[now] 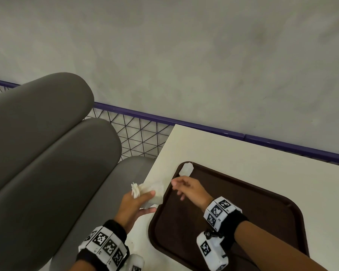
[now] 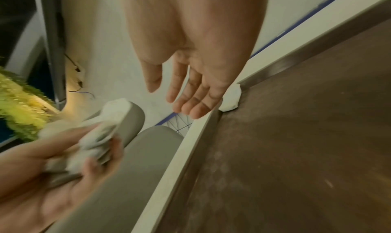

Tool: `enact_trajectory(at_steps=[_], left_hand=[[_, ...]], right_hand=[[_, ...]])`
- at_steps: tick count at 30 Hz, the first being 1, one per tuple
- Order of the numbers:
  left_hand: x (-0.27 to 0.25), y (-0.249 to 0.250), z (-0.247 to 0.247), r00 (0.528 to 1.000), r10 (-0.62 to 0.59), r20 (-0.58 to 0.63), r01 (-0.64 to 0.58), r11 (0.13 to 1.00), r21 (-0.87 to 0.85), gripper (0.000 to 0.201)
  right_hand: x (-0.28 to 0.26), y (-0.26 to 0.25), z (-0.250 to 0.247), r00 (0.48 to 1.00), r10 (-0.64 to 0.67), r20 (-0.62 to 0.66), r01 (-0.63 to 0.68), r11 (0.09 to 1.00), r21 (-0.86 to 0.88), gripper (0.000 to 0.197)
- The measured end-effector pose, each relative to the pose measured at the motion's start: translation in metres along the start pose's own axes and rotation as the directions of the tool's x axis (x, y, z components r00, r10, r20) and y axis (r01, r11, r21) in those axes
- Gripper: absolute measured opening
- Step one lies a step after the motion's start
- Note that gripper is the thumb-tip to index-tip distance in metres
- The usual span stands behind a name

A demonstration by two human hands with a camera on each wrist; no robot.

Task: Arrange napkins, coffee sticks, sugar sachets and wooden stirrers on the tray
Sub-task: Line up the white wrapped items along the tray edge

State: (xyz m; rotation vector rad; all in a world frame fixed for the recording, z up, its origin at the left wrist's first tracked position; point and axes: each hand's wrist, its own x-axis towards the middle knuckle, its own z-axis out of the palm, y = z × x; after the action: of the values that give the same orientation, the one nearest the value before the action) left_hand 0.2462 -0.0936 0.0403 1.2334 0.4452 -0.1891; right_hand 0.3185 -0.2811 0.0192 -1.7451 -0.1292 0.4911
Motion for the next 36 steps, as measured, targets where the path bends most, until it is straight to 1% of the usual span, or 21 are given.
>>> enact_trajectory(at_steps=[2, 5, 7, 11, 13, 15, 16, 17, 18, 20, 21, 23, 25, 29, 32, 36], left_hand=[[0.001, -0.001, 0.006, 1.000, 0.001, 0.010, -0.001, 1.000, 0.005, 0.049], [0.002, -0.002, 0.014, 1.000, -0.005, 0.023, 0.004, 0.999, 0.032, 0.031], [0.002, -0.003, 0.017, 0.999, -0.012, 0.033, 0.011, 0.999, 0.050, 0.028], [0.005, -0.005, 0.020, 0.999, -0.026, 0.038, 0.024, 0.999, 0.047, 0.032], [0.008, -0.005, 0.021, 0.999, -0.030, 0.034, 0.029, 0.999, 0.031, 0.033], [0.009, -0.006, 0.021, 0.999, -0.036, 0.041, 0.035, 0.999, 0.009, 0.033], [0.010, -0.006, 0.020, 0.998, -0.040, 0.047, 0.040, 0.999, -0.008, 0.031], [0.011, -0.007, 0.020, 0.997, -0.045, 0.057, 0.047, 0.998, -0.029, 0.028], [0.012, -0.007, 0.018, 0.996, -0.050, 0.068, 0.054, 0.997, -0.048, 0.025], [0.012, -0.007, 0.014, 0.995, -0.053, 0.088, 0.059, 0.996, -0.064, 0.024], [0.013, -0.007, 0.011, 0.994, -0.056, 0.092, 0.062, 0.996, -0.065, 0.024], [0.013, -0.008, 0.005, 0.994, -0.061, 0.089, 0.066, 0.996, -0.055, 0.024], [0.013, -0.009, -0.002, 0.995, -0.066, 0.075, 0.069, 0.997, -0.042, 0.025], [0.013, -0.008, -0.013, 0.995, -0.073, 0.071, 0.075, 0.997, -0.029, 0.024], [0.014, -0.007, -0.019, 0.996, -0.074, 0.046, 0.075, 0.997, -0.034, 0.023], [0.015, -0.005, -0.023, 0.996, -0.085, 0.011, 0.085, 0.995, -0.060, 0.026]], right_hand=[[-0.009, -0.004, 0.010, 0.997, 0.003, 0.076, -0.006, 0.999, 0.040, 0.011], [-0.017, -0.002, 0.020, 0.993, -0.011, 0.118, 0.004, 0.998, 0.057, 0.014], [-0.019, 0.000, 0.022, 0.995, -0.014, 0.102, 0.005, 0.996, 0.086, 0.015], [-0.020, 0.000, 0.018, 0.999, 0.016, 0.030, -0.023, 0.970, 0.240, 0.011], [-0.019, 0.000, 0.015, 1.000, 0.024, 0.008, -0.026, 0.959, 0.283, 0.008], [-0.016, 0.001, 0.011, 0.998, 0.027, -0.056, -0.010, 0.958, 0.288, 0.010], [-0.013, 0.002, 0.008, 0.993, 0.030, -0.114, 0.005, 0.956, 0.294, 0.012], [-0.009, 0.005, 0.004, 0.980, 0.042, -0.195, 0.019, 0.953, 0.301, 0.016], [-0.005, 0.009, -0.001, 0.955, 0.061, -0.289, 0.030, 0.953, 0.302, 0.020], [0.007, 0.019, -0.013, 0.887, 0.105, -0.450, 0.030, 0.959, 0.283, 0.027], [0.013, 0.025, -0.017, 0.861, 0.122, -0.494, 0.016, 0.964, 0.267, 0.030], [0.025, 0.034, -0.024, 0.830, 0.138, -0.540, -0.027, 0.978, 0.208, 0.031], [0.036, 0.039, -0.026, 0.813, 0.133, -0.567, -0.066, 0.988, 0.137, 0.028], [0.053, 0.041, -0.023, 0.817, 0.127, -0.563, -0.118, 0.992, 0.053, 0.011], [0.062, 0.043, -0.019, 0.842, 0.106, -0.529, -0.129, 0.992, -0.008, 0.012], [0.069, 0.046, -0.012, 0.879, 0.079, -0.471, -0.170, 0.973, -0.154, 0.016]])
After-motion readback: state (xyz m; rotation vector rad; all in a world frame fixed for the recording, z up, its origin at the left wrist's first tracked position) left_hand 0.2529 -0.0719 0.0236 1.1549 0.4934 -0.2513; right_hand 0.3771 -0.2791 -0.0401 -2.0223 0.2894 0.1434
